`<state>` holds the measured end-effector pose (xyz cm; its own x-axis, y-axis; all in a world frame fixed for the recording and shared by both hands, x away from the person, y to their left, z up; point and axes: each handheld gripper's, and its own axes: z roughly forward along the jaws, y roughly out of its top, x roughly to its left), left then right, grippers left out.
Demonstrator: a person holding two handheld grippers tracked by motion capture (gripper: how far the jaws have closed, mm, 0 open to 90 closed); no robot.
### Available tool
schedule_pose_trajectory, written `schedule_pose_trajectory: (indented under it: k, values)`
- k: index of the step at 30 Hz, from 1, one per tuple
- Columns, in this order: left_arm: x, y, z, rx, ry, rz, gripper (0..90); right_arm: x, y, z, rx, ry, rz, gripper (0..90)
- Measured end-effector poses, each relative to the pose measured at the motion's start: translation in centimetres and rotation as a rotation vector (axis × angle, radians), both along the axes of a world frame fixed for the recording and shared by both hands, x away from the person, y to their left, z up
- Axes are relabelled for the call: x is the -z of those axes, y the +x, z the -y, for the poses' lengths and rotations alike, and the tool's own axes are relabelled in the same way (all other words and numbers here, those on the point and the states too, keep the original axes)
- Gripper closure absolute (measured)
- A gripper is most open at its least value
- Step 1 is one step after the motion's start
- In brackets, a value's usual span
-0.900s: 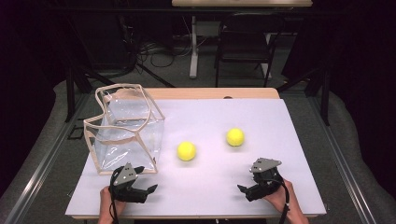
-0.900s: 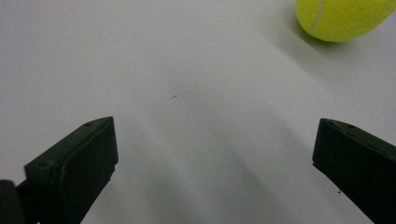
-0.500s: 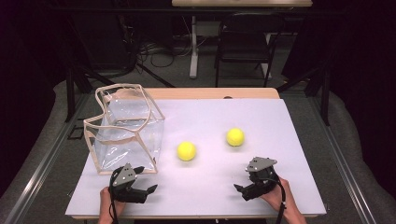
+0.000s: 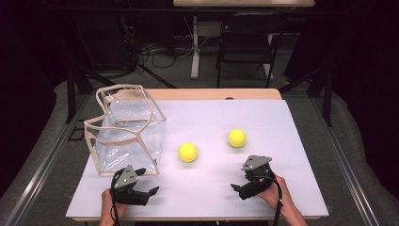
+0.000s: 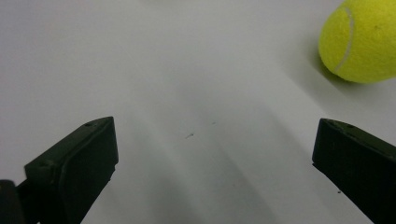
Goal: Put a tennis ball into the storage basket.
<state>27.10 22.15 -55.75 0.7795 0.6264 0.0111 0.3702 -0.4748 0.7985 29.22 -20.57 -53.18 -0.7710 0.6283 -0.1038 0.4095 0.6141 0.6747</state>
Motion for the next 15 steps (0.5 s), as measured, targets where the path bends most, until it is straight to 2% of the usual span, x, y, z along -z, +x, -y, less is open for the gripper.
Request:
schedule_pose_trajectory:
  k: [15]
  values:
    - [0.0,0.0,-0.1,0.002,-0.003,0.001,16.2,-0.5,1.6,-2.1,-0.045,-0.018,-0.005,0.0]
